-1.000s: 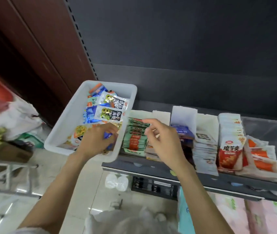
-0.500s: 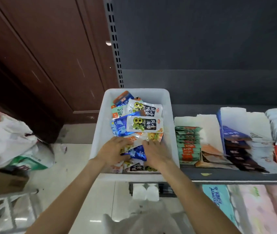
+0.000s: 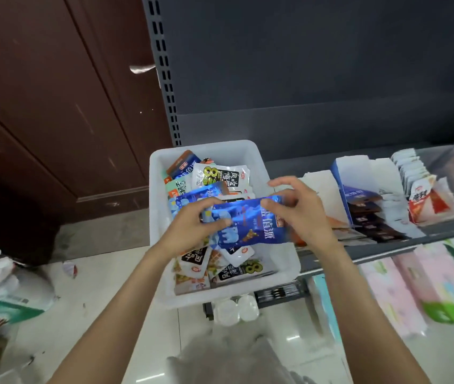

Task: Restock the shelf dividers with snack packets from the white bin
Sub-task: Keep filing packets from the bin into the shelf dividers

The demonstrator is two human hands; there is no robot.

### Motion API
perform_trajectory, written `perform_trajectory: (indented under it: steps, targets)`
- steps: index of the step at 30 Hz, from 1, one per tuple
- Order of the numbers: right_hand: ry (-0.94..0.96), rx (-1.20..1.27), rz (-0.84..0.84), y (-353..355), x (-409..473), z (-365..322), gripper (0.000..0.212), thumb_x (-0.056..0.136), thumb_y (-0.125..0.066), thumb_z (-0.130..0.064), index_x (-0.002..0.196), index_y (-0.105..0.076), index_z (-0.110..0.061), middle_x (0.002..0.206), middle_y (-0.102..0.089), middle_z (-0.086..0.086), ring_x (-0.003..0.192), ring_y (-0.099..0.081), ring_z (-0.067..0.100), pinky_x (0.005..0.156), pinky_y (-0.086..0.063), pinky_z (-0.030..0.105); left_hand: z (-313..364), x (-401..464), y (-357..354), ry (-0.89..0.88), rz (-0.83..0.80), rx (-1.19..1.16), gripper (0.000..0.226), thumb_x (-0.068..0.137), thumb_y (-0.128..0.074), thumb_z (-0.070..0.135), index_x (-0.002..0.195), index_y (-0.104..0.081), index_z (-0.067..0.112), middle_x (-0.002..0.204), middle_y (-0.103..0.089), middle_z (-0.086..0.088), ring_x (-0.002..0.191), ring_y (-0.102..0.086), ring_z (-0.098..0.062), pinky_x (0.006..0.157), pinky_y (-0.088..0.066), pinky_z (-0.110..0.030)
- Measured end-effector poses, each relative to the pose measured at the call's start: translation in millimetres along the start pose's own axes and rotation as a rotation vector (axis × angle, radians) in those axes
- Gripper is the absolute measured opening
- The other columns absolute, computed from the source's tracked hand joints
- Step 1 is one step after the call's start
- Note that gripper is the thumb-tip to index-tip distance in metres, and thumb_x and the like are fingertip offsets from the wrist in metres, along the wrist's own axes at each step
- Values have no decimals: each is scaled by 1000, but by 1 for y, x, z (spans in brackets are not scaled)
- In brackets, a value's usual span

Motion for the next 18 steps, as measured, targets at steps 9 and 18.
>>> perform_trajectory:
  steps: [9, 18]
  targets:
    - [78, -150, 204, 74, -31, 19, 9, 87, -65, -17, 85, -57, -15, 80, -67, 8, 72, -62, 27, 59, -54, 36, 48, 13, -37, -123, -22, -66, 15, 78, -74, 27, 88, -65, 31, 88, -69, 20, 83, -63, 2, 73, -50, -17]
    - [296, -271, 635, 217, -53, 24, 5, 93, -58, -14, 95, -53, -14, 82, -61, -14, 74, -58, -8, 66, -42, 10, 165, 59, -150, -609, 169, 342, 23, 86, -62, 31, 102, -72, 18, 95, -63, 5, 91, -52, -10, 77, -41, -25]
Point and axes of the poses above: each hand's wrist, its own x-axis towards the middle knuckle, its own y-axis out of the back of the hand, z = x × y, the point moved 8 cm from there along x, towards the middle knuckle
